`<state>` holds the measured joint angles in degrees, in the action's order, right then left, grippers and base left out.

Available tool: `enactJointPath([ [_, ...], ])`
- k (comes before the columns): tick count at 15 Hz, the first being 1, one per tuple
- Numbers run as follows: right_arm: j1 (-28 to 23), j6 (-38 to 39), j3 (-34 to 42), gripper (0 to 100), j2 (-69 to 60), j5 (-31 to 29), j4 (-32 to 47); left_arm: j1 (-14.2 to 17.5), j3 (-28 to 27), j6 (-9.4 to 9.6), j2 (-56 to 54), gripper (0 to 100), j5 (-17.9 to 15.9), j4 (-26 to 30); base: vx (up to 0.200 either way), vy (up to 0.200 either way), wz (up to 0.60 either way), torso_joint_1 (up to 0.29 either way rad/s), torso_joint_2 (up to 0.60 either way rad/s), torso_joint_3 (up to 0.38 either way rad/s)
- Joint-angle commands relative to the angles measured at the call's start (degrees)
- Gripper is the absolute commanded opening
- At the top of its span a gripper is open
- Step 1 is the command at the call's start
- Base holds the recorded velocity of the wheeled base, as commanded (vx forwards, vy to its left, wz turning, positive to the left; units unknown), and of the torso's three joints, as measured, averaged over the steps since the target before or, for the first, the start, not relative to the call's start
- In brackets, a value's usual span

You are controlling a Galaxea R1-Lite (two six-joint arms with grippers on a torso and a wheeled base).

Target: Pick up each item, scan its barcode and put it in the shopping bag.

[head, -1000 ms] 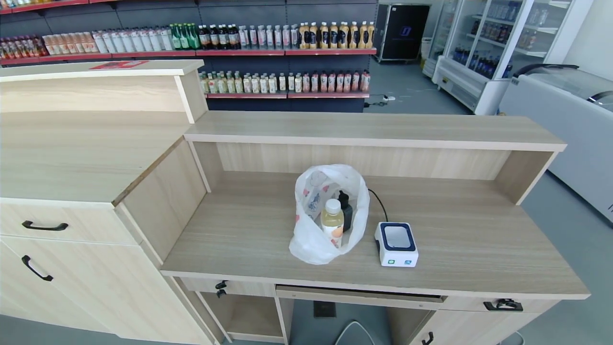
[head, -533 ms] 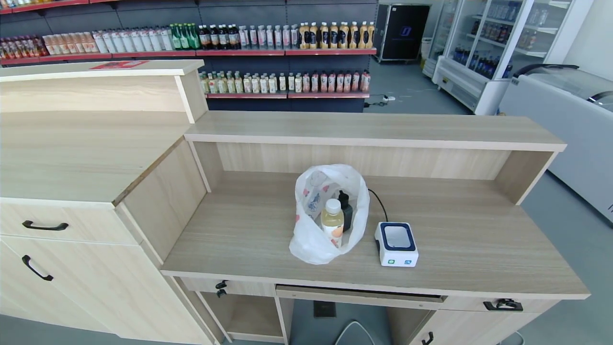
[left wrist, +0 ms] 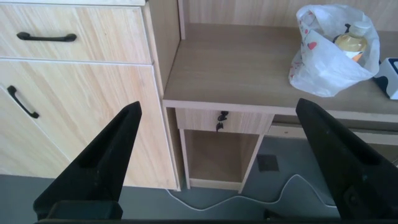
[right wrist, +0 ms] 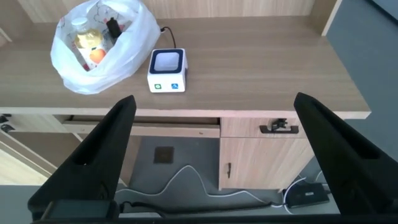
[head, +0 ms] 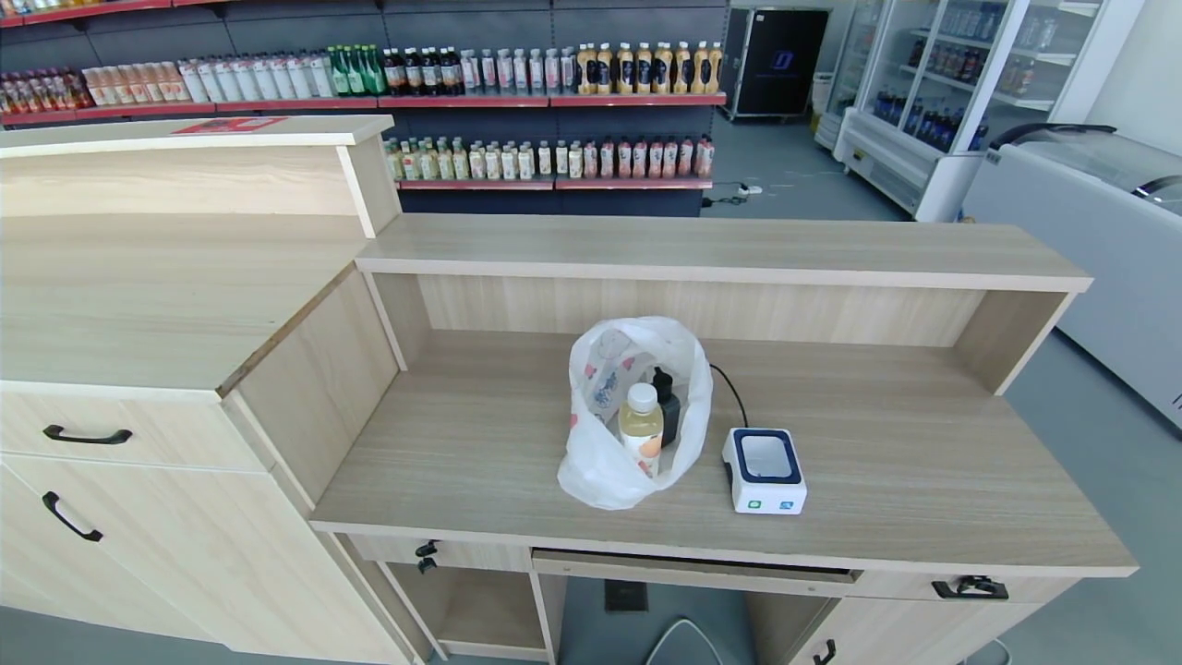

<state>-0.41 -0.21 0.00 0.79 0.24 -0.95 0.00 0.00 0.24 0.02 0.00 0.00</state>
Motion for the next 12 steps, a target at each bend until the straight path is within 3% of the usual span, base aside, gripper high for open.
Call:
enactJointPath([
  [1,0.2,-0.1,0.0,100,-0.8,0.0,0.0,0.0,0.0,0.02,0.0,100,0.0,0.0,0.000,0.000,0.00,0.000,0.00,0.000],
  [12,0.2,-0.1,0.0,100,-0.8,0.0,0.0,0.0,0.0,0.02,0.0,100,0.0,0.0,0.000,0.000,0.00,0.000,0.00,0.000],
])
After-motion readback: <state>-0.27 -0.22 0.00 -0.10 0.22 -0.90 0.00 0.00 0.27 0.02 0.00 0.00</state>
